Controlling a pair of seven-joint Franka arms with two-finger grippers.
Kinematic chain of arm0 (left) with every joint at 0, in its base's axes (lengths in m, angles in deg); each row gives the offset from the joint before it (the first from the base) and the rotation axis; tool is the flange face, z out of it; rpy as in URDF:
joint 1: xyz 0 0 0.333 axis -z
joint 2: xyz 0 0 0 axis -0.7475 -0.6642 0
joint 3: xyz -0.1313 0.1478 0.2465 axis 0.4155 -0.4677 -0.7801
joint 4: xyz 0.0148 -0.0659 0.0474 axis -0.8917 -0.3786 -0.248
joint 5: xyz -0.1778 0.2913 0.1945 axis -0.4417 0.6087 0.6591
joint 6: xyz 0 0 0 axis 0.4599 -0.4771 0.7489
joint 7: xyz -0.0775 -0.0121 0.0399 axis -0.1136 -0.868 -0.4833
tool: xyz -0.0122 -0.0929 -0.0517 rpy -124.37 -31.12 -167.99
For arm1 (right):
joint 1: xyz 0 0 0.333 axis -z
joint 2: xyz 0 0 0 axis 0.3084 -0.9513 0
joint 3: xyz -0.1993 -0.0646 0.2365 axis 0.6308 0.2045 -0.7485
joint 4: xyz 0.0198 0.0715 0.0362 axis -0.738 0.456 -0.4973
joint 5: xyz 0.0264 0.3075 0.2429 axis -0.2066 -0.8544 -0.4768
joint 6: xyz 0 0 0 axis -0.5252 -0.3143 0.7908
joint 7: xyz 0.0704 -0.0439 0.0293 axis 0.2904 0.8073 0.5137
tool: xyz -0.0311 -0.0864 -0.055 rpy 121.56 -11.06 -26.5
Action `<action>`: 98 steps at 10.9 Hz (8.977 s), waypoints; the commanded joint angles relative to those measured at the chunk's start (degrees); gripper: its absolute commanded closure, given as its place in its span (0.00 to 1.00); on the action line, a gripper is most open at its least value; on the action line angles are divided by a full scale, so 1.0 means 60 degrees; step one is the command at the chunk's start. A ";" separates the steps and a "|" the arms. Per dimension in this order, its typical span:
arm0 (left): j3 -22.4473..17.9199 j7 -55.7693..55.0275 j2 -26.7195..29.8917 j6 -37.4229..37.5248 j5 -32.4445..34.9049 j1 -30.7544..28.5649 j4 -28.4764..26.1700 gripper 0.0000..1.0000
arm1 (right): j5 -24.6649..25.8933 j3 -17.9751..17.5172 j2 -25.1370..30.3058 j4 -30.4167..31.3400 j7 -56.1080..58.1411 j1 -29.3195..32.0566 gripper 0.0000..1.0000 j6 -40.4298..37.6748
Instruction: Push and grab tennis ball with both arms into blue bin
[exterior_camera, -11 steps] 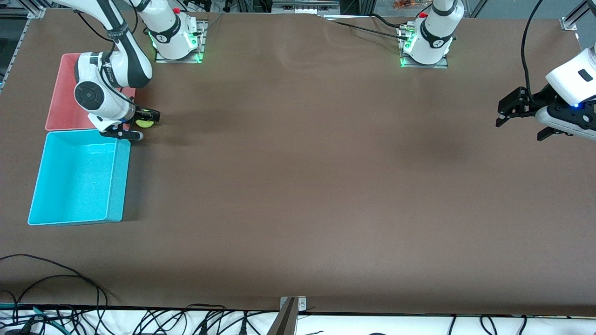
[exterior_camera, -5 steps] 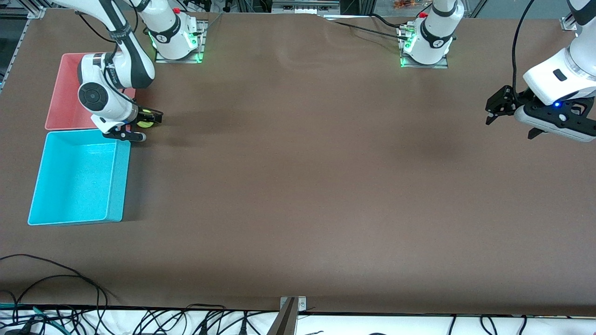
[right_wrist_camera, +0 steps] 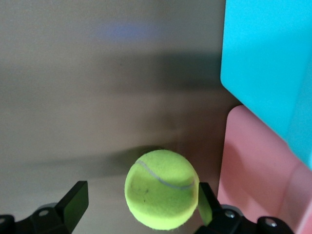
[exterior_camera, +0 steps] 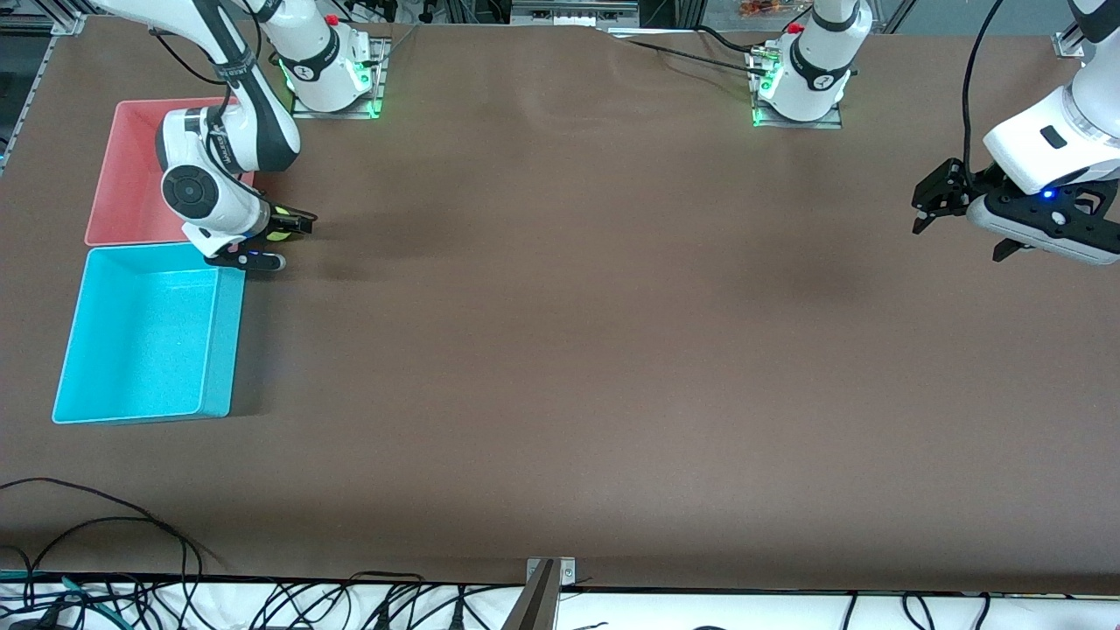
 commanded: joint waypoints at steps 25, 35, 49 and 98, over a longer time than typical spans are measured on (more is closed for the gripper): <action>0.0035 -0.1607 -0.0121 0.0366 -0.0304 -0.0165 0.0525 0.00 | 0.0546 -0.1146 -0.0610 -0.5341 -0.0241 -0.0180 0.67 -0.5718; 0.0020 -0.1622 -0.0135 0.0366 -0.0304 -0.0165 0.0525 0.00 | 0.0503 -0.0531 -0.0931 -0.7120 0.3739 0.1194 0.67 -0.5898; 0.0005 -0.1593 -0.0165 0.0381 -0.0304 -0.0180 0.0467 0.00 | -0.2367 -0.0531 -0.3817 -0.7061 0.8694 0.3876 0.67 -0.4667; -0.0009 -0.1519 -0.0165 0.0395 -0.0304 -0.0195 0.0379 0.00 | -0.2296 -0.0045 0.1602 -0.8511 0.2500 0.0418 0.00 -0.6072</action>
